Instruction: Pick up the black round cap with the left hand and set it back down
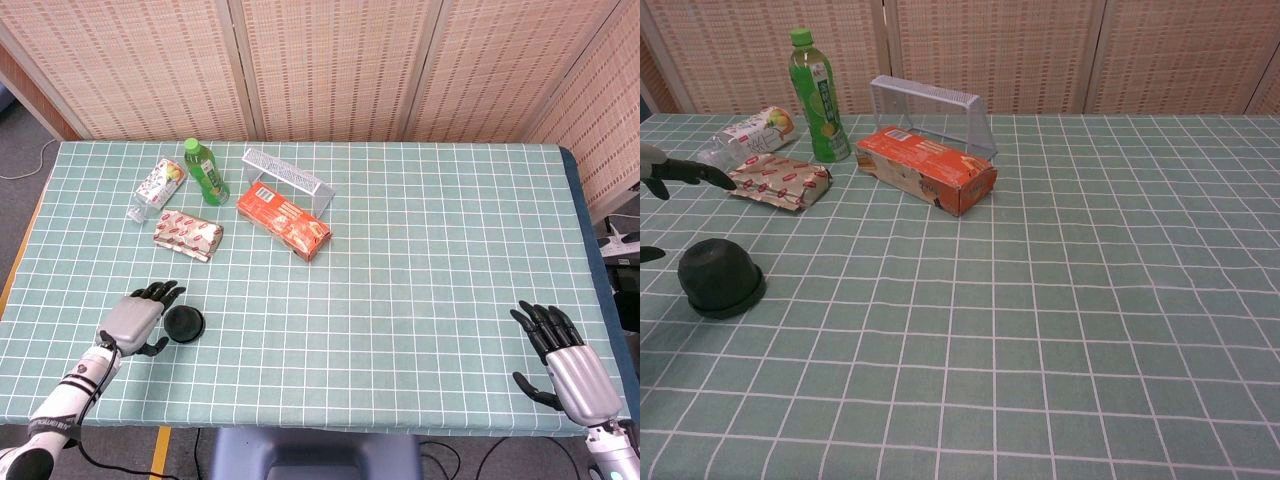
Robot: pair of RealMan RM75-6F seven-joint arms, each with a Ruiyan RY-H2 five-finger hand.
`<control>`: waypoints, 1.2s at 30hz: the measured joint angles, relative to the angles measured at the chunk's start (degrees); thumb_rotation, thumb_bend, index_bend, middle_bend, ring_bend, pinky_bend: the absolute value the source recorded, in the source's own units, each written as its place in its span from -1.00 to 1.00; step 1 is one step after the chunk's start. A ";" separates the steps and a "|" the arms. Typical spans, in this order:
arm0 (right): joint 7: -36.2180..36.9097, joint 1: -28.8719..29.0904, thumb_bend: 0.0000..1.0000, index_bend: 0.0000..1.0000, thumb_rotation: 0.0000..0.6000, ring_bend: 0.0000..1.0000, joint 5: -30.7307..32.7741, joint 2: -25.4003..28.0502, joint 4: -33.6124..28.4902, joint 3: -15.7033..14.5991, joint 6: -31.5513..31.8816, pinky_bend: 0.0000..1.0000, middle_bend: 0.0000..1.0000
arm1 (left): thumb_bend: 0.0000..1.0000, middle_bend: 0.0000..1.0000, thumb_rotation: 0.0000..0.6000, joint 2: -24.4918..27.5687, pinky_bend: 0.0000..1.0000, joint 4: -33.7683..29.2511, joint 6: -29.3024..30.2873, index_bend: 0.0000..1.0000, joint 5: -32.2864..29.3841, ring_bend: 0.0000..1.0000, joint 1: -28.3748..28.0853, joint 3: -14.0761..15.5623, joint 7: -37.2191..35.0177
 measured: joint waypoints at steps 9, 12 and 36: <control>0.72 -0.14 -0.55 -1.00 1.00 -1.00 0.24 0.27 -0.05 0.14 0.60 -1.00 -1.00 | -0.26 -1.00 1.00 -3.17 -0.77 0.48 -1.35 -1.00 -17.34 -1.00 -10.94 1.82 8.29; 0.57 -0.14 -0.55 -1.00 1.00 -1.00 0.23 0.15 -0.03 0.19 0.62 -1.00 -1.00 | -0.26 -1.00 1.00 -4.63 -0.77 1.40 -1.69 -1.00 -23.20 -1.00 -15.00 2.91 10.49; 3.53 0.59 -0.55 -1.00 1.00 -1.00 -0.80 1.06 0.23 -0.63 -0.30 -1.00 -1.00 | -0.33 -1.00 1.00 -12.54 -0.77 8.50 -3.08 -1.00 -49.48 -1.00 -33.39 12.22 19.45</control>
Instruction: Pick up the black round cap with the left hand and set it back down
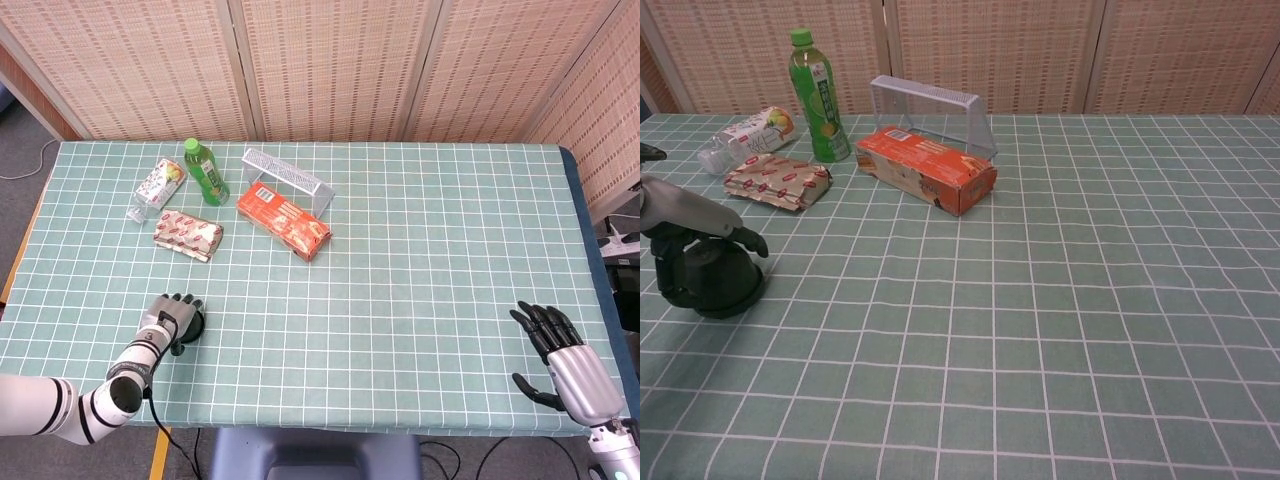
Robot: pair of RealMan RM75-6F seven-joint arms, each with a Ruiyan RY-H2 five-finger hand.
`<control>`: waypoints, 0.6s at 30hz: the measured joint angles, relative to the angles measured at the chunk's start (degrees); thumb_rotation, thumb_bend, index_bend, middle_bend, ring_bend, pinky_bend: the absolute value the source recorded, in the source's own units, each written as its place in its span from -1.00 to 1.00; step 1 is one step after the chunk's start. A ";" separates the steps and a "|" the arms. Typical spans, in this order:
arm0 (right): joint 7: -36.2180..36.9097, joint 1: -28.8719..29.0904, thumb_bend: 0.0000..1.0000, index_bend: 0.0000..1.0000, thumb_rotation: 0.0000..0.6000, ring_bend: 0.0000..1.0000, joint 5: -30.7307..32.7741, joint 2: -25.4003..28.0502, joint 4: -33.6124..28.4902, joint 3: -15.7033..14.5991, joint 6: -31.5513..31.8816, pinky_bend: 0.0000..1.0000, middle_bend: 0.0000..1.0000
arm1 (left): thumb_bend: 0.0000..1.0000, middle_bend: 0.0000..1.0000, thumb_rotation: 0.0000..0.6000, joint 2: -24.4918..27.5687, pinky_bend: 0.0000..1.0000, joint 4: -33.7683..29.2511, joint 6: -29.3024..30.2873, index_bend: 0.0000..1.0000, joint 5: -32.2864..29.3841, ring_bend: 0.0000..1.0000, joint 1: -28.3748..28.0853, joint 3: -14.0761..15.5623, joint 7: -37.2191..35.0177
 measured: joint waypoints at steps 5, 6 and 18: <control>-0.23 -0.09 -0.56 -1.00 1.00 -1.00 -0.04 -0.10 -0.07 -0.06 0.17 -1.00 -1.00 | -0.33 -1.00 1.00 -0.98 -0.73 1.20 -0.07 -1.00 -0.22 -1.00 -1.12 0.99 -0.39; -0.26 -0.12 -0.56 -1.00 1.00 -1.00 0.00 -0.11 -0.09 -0.02 0.28 -1.00 -1.00 | -0.33 -1.00 1.00 -1.11 -0.73 1.37 -0.13 -1.00 -0.33 -1.00 -1.30 1.15 -0.45; 0.42 -0.02 -0.56 -1.00 1.00 -1.00 0.34 -0.07 0.13 0.14 0.27 -1.00 -1.00 | -0.35 -0.95 1.00 -3.23 -0.54 2.82 0.13 -0.80 -2.68 -0.95 -3.77 3.70 0.03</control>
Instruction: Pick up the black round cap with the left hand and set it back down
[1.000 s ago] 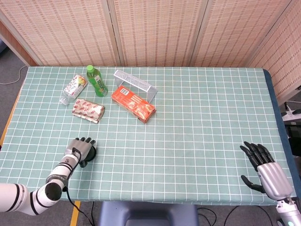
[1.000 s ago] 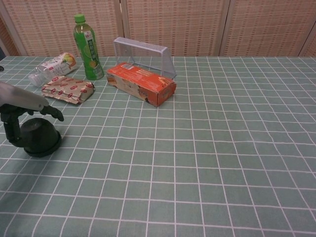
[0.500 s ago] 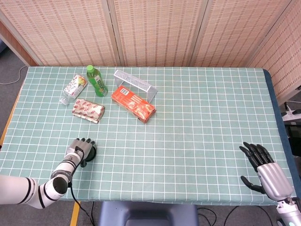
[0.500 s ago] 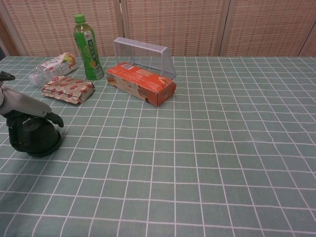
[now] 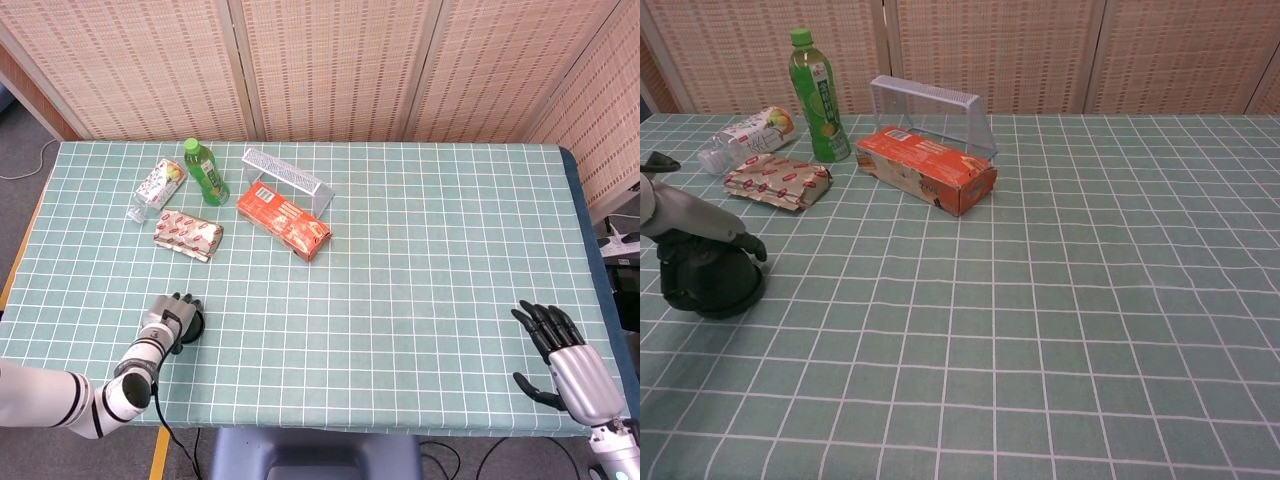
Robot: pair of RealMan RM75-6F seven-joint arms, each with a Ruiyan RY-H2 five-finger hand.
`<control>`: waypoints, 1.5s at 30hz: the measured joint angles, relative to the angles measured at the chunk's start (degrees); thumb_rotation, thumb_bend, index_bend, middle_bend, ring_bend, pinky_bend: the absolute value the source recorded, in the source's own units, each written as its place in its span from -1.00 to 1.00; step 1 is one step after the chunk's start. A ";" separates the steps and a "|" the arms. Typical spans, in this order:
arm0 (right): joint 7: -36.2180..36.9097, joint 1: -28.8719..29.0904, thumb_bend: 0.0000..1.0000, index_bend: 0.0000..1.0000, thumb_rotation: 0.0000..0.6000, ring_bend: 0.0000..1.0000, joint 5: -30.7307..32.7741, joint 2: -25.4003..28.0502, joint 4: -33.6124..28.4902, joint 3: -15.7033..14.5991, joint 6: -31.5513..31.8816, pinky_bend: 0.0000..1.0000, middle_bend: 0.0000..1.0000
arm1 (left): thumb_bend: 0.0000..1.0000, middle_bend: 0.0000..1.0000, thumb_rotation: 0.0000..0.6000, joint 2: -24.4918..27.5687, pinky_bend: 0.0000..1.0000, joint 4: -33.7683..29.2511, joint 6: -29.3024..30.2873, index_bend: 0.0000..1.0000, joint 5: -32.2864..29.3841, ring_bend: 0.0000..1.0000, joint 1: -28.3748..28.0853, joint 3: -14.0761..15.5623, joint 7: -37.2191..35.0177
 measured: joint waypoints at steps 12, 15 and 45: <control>0.34 -0.09 -0.55 -1.00 1.00 -1.00 -0.20 0.37 -0.25 -0.22 0.23 -1.00 -1.00 | -0.35 -0.60 1.00 -1.73 -0.17 -0.05 1.39 -0.39 0.54 -0.59 -0.78 1.66 0.01; 0.47 -0.19 -0.55 -1.00 1.00 -1.00 -0.08 0.46 -0.26 -0.13 0.50 -1.00 -1.00 | -0.35 -0.46 1.00 -1.80 0.00 -0.15 1.78 -0.30 1.44 -0.46 -0.49 1.96 -0.35; 1.41 -0.79 -0.55 -1.00 1.00 -1.00 -1.63 0.97 0.16 -0.35 2.42 -1.00 -1.00 | -0.28 0.24 1.00 0.51 0.76 -2.71 6.80 0.22 23.92 0.24 10.29 1.93 -11.06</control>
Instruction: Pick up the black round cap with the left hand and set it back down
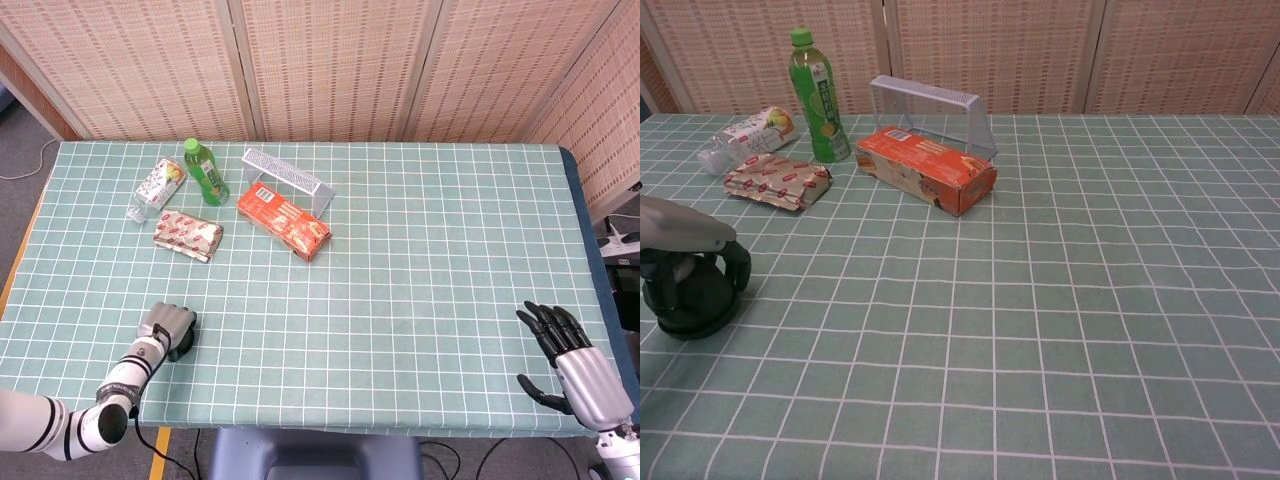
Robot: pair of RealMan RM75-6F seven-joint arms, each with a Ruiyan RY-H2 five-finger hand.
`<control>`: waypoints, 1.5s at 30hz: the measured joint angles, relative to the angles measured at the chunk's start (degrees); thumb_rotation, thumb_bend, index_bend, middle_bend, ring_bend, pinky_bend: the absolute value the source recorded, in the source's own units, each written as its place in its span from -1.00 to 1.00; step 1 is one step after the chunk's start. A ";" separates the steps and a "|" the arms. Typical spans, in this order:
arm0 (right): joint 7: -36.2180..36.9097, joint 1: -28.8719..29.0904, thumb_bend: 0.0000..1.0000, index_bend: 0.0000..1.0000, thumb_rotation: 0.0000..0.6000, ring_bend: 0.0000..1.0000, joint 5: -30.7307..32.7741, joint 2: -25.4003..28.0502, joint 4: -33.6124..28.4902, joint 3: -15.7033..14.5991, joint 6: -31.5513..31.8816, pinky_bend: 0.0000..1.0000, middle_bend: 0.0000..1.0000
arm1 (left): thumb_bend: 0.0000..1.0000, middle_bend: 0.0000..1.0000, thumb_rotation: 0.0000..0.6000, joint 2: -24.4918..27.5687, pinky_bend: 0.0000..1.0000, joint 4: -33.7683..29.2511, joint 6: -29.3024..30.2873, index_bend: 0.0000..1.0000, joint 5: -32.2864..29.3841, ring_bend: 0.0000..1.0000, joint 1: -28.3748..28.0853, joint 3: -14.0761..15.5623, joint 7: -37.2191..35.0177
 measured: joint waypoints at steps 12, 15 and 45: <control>-0.70 -0.02 -0.56 -1.00 1.00 -1.00 0.24 -0.28 -0.20 0.03 -0.29 -1.00 -1.00 | -0.24 0.27 1.00 2.57 0.79 -1.91 3.59 0.28 11.66 0.28 5.58 -2.14 -6.07; -0.75 0.00 -0.56 -1.00 1.00 -1.00 0.37 -0.31 -0.26 0.05 -0.41 -1.00 -1.00 | -0.24 0.27 1.00 4.35 0.78 -2.65 2.67 0.28 15.82 0.28 7.14 -3.87 -10.83; -2.13 0.03 -0.55 -1.00 1.00 -1.00 0.91 -0.47 -0.67 0.08 -1.10 -1.00 -1.00 | -0.24 0.22 1.00 9.45 0.72 9.77 -4.10 0.27 57.87 0.22 22.83 -16.50 -72.33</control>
